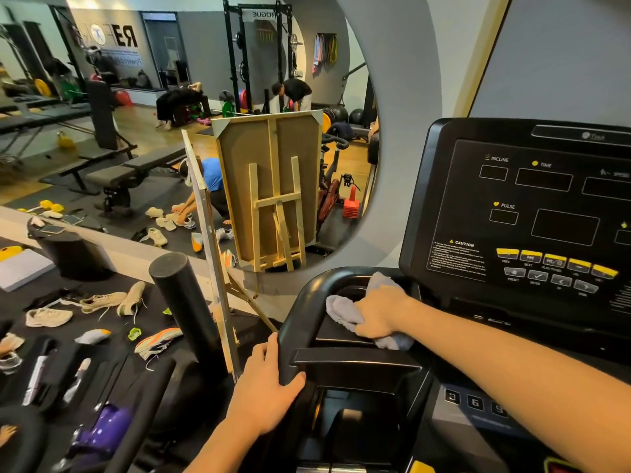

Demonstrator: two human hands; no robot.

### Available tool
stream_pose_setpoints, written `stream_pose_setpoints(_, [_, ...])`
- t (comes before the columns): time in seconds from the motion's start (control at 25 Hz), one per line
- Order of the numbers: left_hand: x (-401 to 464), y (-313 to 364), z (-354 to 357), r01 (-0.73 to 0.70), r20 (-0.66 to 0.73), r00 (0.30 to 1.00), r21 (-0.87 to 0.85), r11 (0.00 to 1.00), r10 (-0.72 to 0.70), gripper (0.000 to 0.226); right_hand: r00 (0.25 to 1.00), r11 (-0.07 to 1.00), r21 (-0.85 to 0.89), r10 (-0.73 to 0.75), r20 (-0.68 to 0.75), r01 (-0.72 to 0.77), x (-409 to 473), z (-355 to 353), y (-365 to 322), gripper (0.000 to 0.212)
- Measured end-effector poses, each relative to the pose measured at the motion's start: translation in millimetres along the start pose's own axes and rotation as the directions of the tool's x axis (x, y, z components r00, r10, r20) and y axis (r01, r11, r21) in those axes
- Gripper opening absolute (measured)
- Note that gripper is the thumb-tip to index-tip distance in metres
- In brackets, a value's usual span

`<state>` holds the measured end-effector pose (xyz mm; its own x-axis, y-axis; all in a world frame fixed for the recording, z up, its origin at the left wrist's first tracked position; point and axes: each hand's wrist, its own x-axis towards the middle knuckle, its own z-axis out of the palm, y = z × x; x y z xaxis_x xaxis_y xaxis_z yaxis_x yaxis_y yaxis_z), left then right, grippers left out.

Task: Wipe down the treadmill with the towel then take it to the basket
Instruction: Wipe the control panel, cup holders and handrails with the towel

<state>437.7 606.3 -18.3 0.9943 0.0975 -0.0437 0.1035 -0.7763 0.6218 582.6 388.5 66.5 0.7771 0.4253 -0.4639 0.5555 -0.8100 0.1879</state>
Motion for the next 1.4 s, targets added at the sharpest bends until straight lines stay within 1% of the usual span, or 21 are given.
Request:
stream_pose_setpoints(0.08, [0,0,0,0.003,0.002,1.0,0.003,1.0,-0.003,0.093,0.985,0.99,0.083,0.125,-0.117,-0.116,11,4,-3,0.03])
stream_pose_setpoints(0.16, [1,-1,-1,0.009,0.014,1.0,0.013,1.0,-0.009,0.094,0.939,0.953,0.213,0.261,-0.225,-0.214,22,6,-13,0.026])
stream_pose_setpoints(0.24, [2,-2,0,0.014,0.023,1.0,0.012,1.0,-0.014,0.095,0.914,0.901,0.34,0.351,-0.202,-0.27,28,7,-23,0.025])
stream_pose_setpoints(0.32, [3,-2,1,0.011,0.018,1.0,0.014,1.0,-0.011,0.095,0.904,0.801,0.508,0.418,-0.094,-0.317,36,3,-24,0.03])
stream_pose_setpoints(0.4, [3,-1,2,0.019,0.013,1.0,0.016,1.0,-0.019,0.094,0.917,0.677,0.661,0.398,0.041,-0.323,37,-3,-21,0.039])
stream_pose_setpoints(0.44, [2,-1,2,0.027,0.015,1.0,0.014,1.0,-0.027,0.094,0.926,0.638,0.705,0.371,0.071,-0.31,35,-4,-19,0.041])
stream_pose_setpoints(0.6, [1,3,2,0.02,0.019,1.0,0.025,0.999,-0.02,0.091,0.96,0.616,0.754,0.272,0.07,-0.23,9,-9,-1,0.028])
stream_pose_setpoints(0.64, [1,4,2,0.022,0.019,1.0,0.027,0.999,-0.023,0.09,0.964,0.583,0.786,0.259,0.06,-0.206,2,-9,3,0.026])
stream_pose_setpoints(0.68, [1,5,1,0.028,0.027,0.999,0.03,0.999,-0.028,0.089,0.966,0.517,0.835,0.25,0.062,-0.187,-4,-10,8,0.027])
stream_pose_setpoints(0.76, [-4,8,-2,0.038,0.036,0.999,0.05,0.998,-0.04,0.09,0.968,0.362,0.916,0.238,0.086,-0.17,-19,-16,16,0.036])
stream_pose_setpoints(0.8, [-7,9,-4,0.039,0.029,0.999,0.075,0.996,-0.041,0.089,0.969,0.314,0.935,0.227,0.096,-0.166,-27,-20,21,0.041])
stream_pose_setpoints(0.88, [-10,18,-11,0.0,-0.035,0.999,0.108,0.994,0.004,0.087,0.974,0.266,0.951,0.201,0.103,-0.156,-45,-33,28,0.059])
stream_pose_setpoints(0.92, [-9,28,-18,-0.037,-0.077,0.996,0.08,0.996,0.044,0.086,0.977,0.244,0.958,0.187,0.104,-0.149,-52,-40,33,0.069])
stream_pose_setpoints(0.96, [-5,43,-27,-0.073,-0.111,0.991,0.009,0.997,0.074,0.087,0.981,0.229,0.963,0.166,0.104,-0.141,-59,-47,36,0.075])
stream_pose_setpoints(1.04, [7,82,-53,-0.137,-0.125,0.986,-0.197,0.971,0.114,0.1,0.987,0.223,0.967,0.128,0.094,-0.121,-78,-66,41,0.071])
stream_pose_setpoints(1.12, [19,128,-86,-0.17,-0.037,0.985,-0.36,0.917,0.168,0.112,0.994,0.246,0.966,0.086,0.065,-0.084,-101,-88,41,0.05])
stream_pose_setpoints(1.16, [21,150,-104,-0.184,0.024,0.977,-0.395,0.9,0.21,0.113,0.997,0.263,0.963,0.058,0.049,-0.063,-114,-100,40,0.038])
stream_pose_setpoints(1.2, [23,169,-119,-0.204,0.061,0.966,-0.41,0.889,0.25,0.109,0.999,0.289,0.956,0.041,0.036,-0.046,-125,-112,38,0.03])
stream_pose_setpoints(1.24, [24,185,-132,-0.24,0.063,0.955,-0.414,0.878,0.291,0.099,0.999,0.319,0.947,0.033,0.018,-0.028,-135,-124,37,0.028])
stream_pose_setpoints(1.32, [22,207,-151,-0.311,0.008,0.939,-0.407,0.859,0.344,0.065,1.0,0.381,0.925,0.024,0.001,-0.01,-156,-144,36,0.038])
stream_pose_setpoints(1.4, [18,223,-163,-0.354,-0.05,0.928,-0.427,0.832,0.369,0.043,1.0,0.426,0.905,0.01,-0.023,0.016,-177,-160,39,0.043])
